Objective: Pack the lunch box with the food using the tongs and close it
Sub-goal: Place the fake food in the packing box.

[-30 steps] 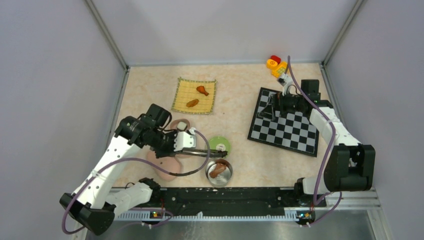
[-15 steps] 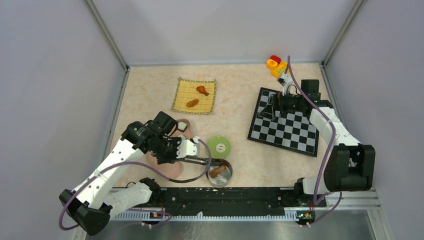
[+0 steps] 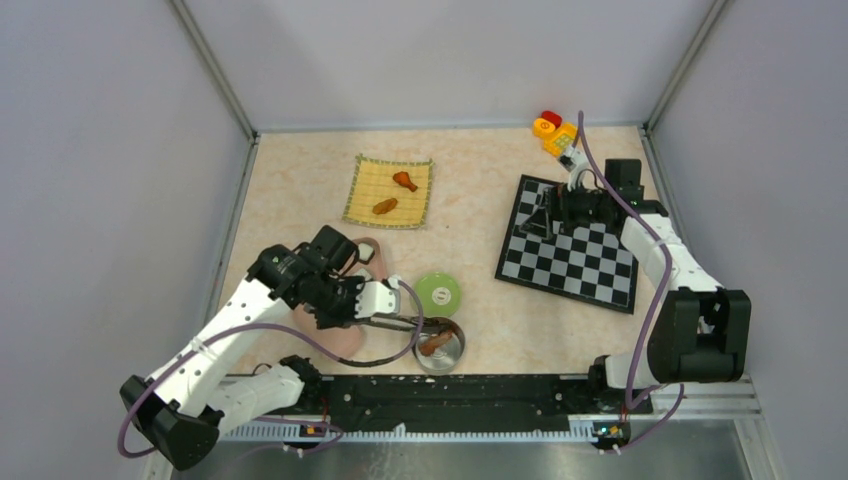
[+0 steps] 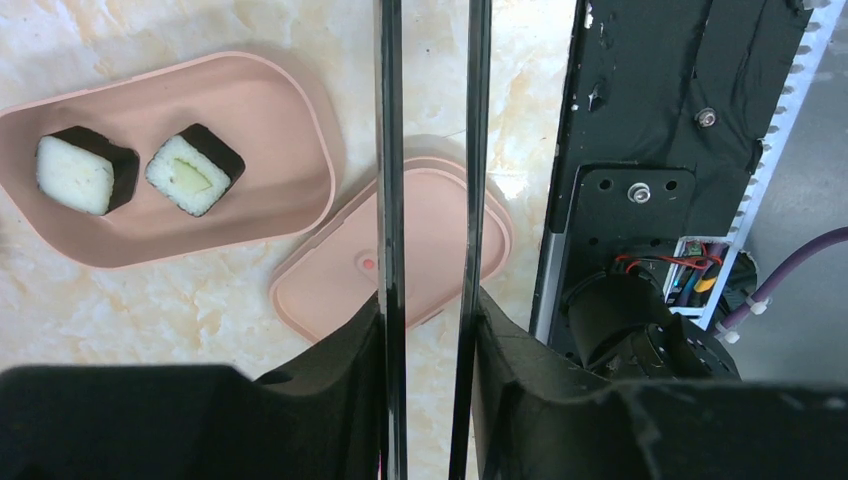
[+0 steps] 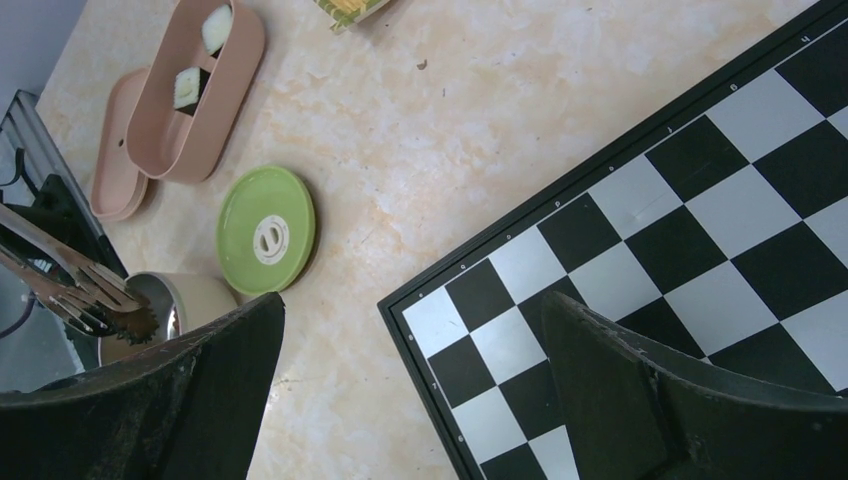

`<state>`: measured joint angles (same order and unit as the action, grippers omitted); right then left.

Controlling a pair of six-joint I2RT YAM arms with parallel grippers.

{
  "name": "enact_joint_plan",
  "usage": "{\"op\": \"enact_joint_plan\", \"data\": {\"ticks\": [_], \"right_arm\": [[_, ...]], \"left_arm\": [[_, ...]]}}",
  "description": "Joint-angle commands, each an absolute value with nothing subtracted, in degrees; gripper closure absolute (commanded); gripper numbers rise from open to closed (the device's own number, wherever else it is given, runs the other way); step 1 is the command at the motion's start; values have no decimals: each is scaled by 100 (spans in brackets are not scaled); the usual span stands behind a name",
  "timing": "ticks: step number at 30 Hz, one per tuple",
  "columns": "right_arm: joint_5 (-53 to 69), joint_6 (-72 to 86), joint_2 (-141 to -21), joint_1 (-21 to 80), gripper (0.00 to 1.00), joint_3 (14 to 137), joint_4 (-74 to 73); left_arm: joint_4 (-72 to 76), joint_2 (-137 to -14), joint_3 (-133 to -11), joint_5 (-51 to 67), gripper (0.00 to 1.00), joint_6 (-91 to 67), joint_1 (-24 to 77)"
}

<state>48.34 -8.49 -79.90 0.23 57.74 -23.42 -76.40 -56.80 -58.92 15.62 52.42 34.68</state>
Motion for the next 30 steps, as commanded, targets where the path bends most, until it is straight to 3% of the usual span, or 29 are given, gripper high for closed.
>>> {"op": "enact_joint_plan", "data": {"ticks": [1,6,15,24,30], "right_arm": [[4869,-982,-8002,-35,2,5800,-2227],[4866,-991,-8013,-35,2,5801,-2234],[4877,-993,-8029,-35,2,5804,-2246],[4912,-993,-8003,-35,2,5810,-2264],[4930,-993,-7976,-35,2,5811,-2274]], "left_arm": [[-7466,-5710,-5846,1700,62,5254,3522],[-7438,-5721,-5827,1659,53,5291,3540],[-7265,-5713,-6188,1537,60,4948,3538],[-6756,-5867,-6631,1367,60,4621,3446],[-6004,-6574,-7015,1506,57,4797,2219]]}}
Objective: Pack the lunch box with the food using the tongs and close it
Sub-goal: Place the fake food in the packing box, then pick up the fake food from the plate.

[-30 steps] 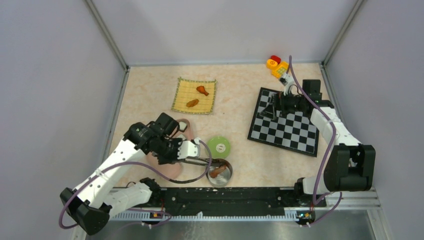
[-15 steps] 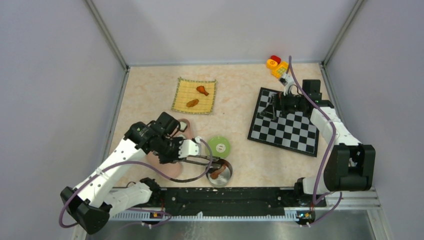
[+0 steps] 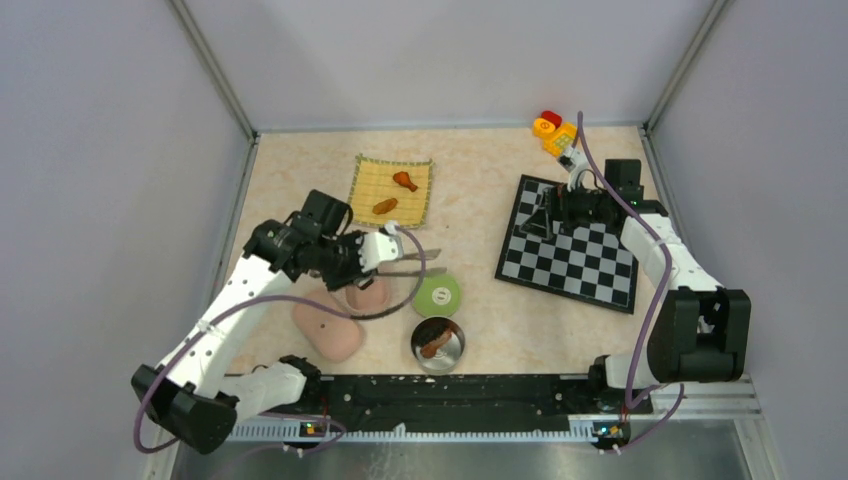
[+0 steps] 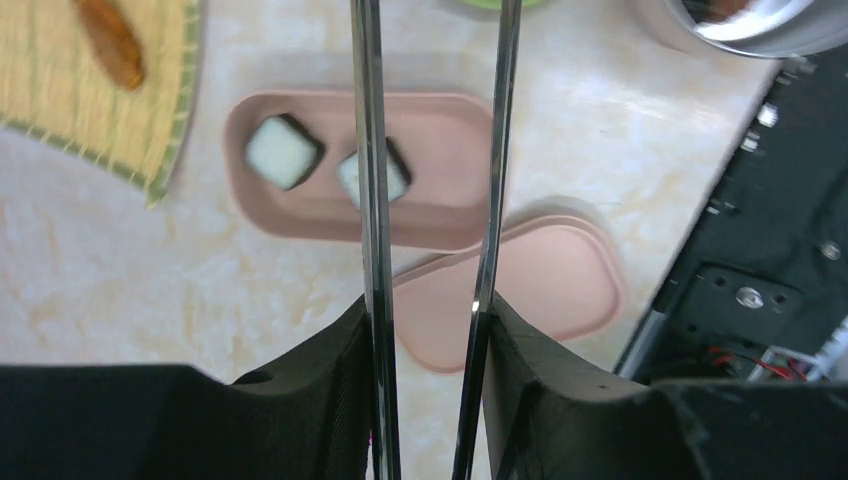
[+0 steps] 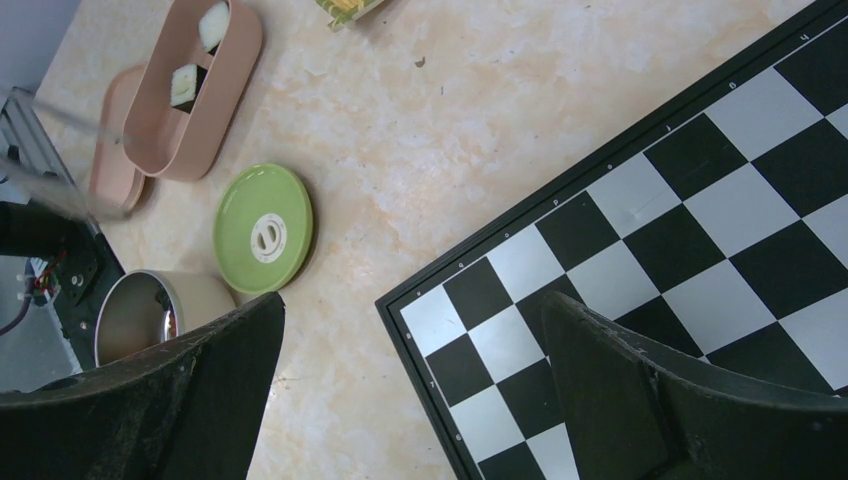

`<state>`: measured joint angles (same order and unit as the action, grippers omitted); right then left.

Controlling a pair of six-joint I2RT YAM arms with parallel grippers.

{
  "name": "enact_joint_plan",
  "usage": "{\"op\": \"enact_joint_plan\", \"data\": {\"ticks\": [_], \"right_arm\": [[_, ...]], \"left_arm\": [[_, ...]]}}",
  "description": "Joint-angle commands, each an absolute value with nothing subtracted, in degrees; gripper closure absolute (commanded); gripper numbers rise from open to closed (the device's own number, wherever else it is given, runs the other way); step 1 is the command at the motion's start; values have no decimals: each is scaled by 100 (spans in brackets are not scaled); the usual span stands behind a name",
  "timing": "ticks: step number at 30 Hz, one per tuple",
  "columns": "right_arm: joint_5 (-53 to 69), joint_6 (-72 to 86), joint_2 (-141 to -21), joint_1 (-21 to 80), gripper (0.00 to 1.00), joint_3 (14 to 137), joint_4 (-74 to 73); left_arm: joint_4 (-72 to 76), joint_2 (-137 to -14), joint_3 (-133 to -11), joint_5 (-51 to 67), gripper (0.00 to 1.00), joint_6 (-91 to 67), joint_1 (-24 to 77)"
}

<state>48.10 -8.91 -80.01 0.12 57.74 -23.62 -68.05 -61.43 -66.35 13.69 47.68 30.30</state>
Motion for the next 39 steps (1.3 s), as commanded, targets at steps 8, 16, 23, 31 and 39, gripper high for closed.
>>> {"op": "enact_joint_plan", "data": {"ticks": [8,16,23,31,39], "right_arm": [[4914,-999,-7946,-35,2,5818,-2274],[4919,-1010,-7943,-35,2,5818,-2271],[4900,-1011,-7967,-35,2,5816,-2275],[4887,-1020,-8014,-35,2,5821,-2280],[4865,-1028,-8017,-35,2,5816,-2281]], "left_arm": [[-5330,-7550,-7344,1149,52,5121,1013],[-5026,-8524,-7792,1047,50,5087,270],[-4917,-9025,-7858,1002,48,5138,229],[-4917,-9604,-8135,1101,48,5005,235],[-4974,-9943,-8205,1088,53,4974,254]]}}
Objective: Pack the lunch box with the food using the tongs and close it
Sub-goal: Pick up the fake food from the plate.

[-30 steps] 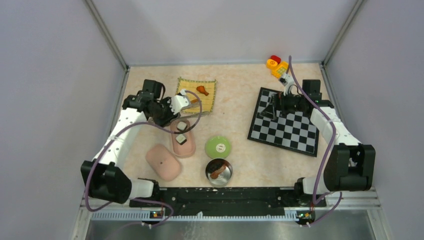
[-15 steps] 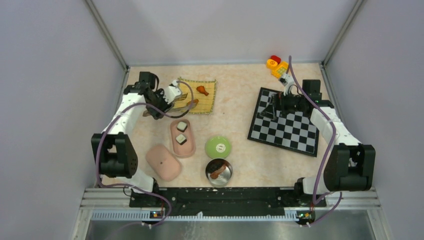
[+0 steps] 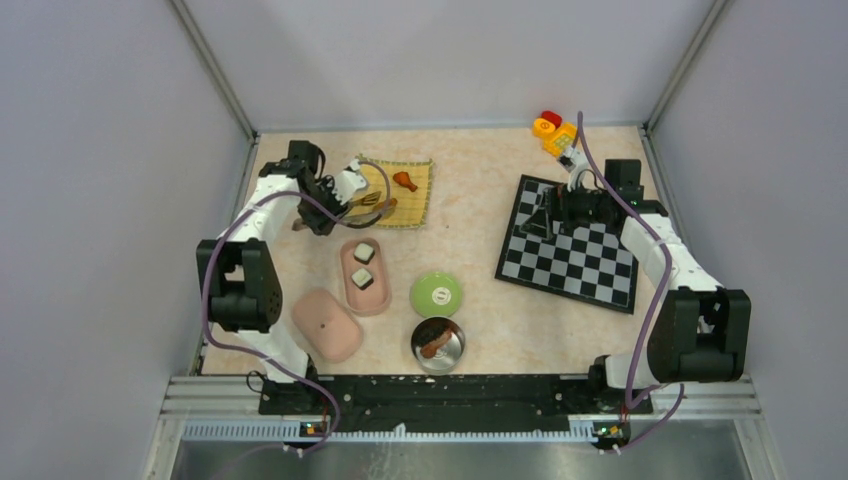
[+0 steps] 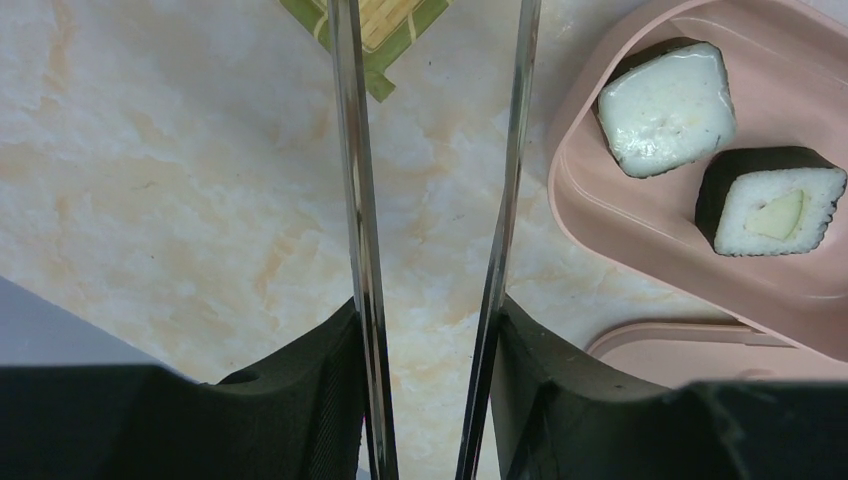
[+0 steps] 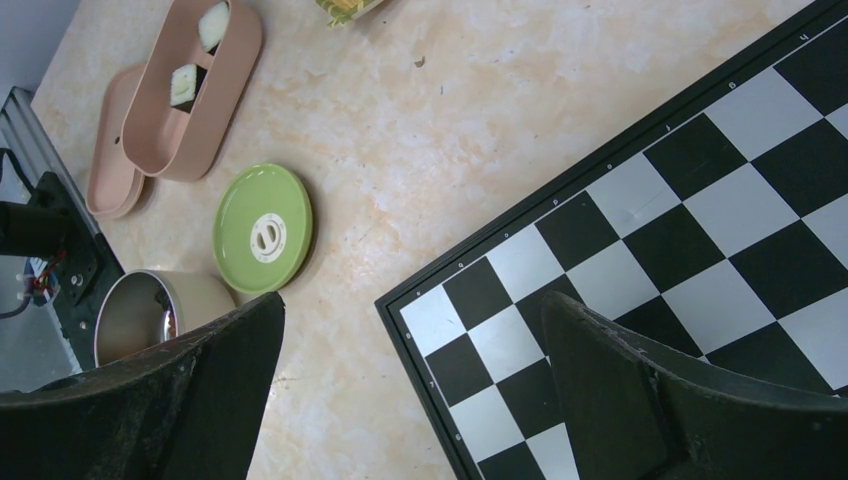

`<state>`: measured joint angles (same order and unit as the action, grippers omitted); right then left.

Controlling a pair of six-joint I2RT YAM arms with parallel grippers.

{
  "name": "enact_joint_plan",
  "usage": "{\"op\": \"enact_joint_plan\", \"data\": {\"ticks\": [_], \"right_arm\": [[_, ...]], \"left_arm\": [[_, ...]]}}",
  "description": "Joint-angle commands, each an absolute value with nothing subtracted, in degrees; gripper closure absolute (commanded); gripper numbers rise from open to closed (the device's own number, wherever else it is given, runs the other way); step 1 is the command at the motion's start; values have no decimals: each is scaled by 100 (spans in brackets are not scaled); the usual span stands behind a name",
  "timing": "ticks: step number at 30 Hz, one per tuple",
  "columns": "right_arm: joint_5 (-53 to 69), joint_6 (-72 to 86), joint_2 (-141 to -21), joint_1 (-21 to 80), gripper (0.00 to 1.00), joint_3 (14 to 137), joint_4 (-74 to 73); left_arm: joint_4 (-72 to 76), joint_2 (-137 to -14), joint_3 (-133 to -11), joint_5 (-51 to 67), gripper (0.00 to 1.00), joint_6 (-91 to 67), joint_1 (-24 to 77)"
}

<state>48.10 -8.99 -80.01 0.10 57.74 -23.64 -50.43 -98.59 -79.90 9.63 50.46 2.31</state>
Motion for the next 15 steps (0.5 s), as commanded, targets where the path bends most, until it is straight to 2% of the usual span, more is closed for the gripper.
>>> {"op": "enact_joint_plan", "data": {"ticks": [1,9,15], "right_arm": [[4857,-1028,-8028,-35,2,5818,-2284],[4860,-1037,-8044,-35,2,5826,-2295],[4860,-1037,-8049,-35,2,5822,-2299]], "left_arm": [[-4979,-9965,-8202,1078,54,4973,255],[-5054,-9983,-8201,1026,66,4986,290],[-5121,-9870,-8408,1066,71,4869,290]]}}
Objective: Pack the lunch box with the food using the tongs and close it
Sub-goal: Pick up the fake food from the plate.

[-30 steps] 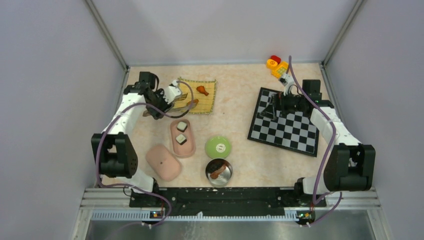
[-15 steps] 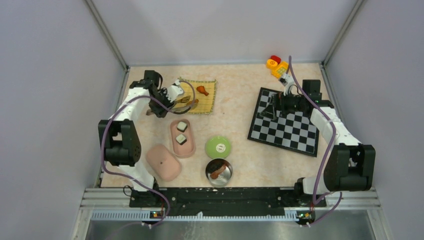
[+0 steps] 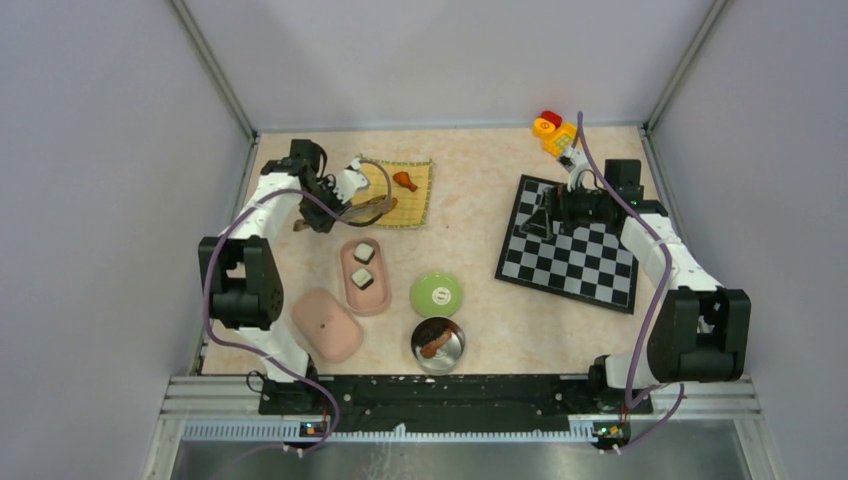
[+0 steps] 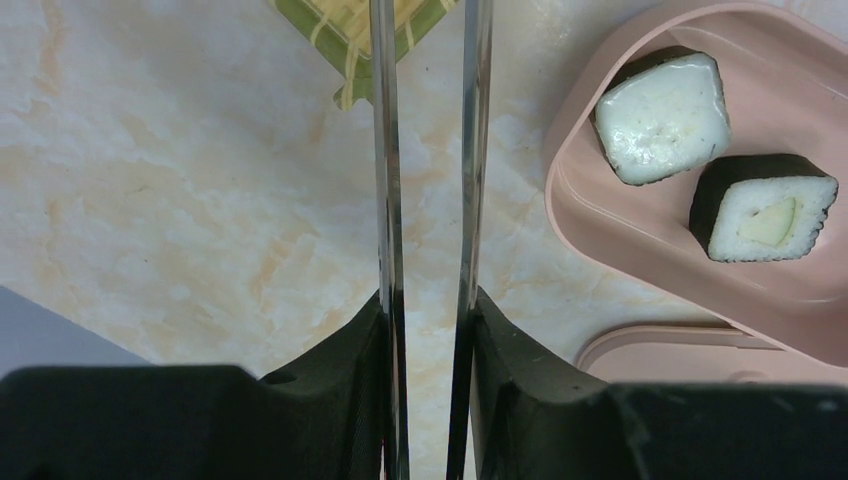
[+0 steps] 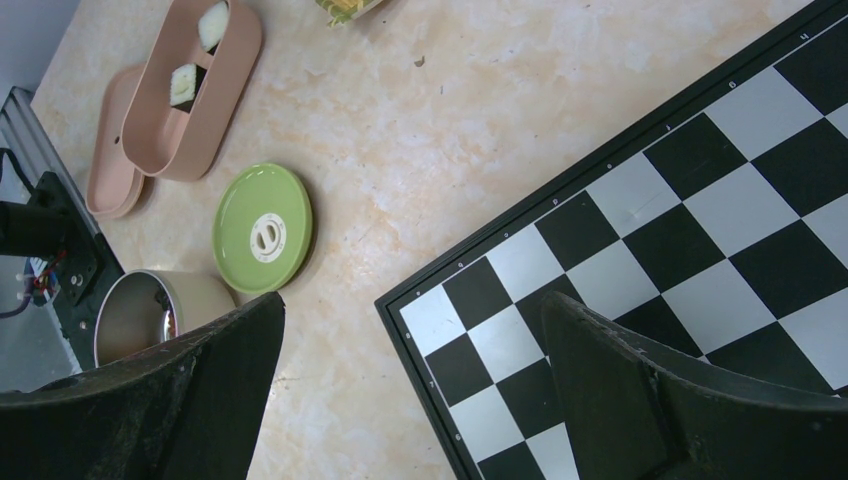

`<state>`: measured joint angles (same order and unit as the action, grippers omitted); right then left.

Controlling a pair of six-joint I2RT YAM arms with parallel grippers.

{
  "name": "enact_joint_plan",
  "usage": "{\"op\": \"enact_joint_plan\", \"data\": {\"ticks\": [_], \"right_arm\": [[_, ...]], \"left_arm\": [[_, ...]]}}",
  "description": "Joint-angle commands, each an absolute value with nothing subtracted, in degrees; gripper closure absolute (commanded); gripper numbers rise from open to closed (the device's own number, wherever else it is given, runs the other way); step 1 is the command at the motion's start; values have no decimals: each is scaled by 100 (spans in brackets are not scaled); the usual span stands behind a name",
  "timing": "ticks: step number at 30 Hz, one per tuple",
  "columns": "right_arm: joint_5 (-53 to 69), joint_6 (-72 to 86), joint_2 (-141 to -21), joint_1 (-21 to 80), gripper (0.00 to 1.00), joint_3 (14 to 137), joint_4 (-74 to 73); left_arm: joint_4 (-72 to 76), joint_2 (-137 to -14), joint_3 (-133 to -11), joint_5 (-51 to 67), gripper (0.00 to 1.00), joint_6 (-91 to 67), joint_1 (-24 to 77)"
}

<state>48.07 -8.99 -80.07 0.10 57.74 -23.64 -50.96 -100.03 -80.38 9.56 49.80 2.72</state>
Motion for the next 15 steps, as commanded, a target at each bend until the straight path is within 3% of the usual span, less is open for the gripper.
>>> {"op": "enact_joint_plan", "data": {"ticks": [1,15], "right_arm": [[4860,-1037,-8045,-31,2,5826,-2302],[4869,-1037,-8029,-35,2,5834,-2301]], "left_arm": [[-5121,-9830,-8447,1071,71,4824,290],[-5515,-9224,-8674,1562,74,4797,290]]}}
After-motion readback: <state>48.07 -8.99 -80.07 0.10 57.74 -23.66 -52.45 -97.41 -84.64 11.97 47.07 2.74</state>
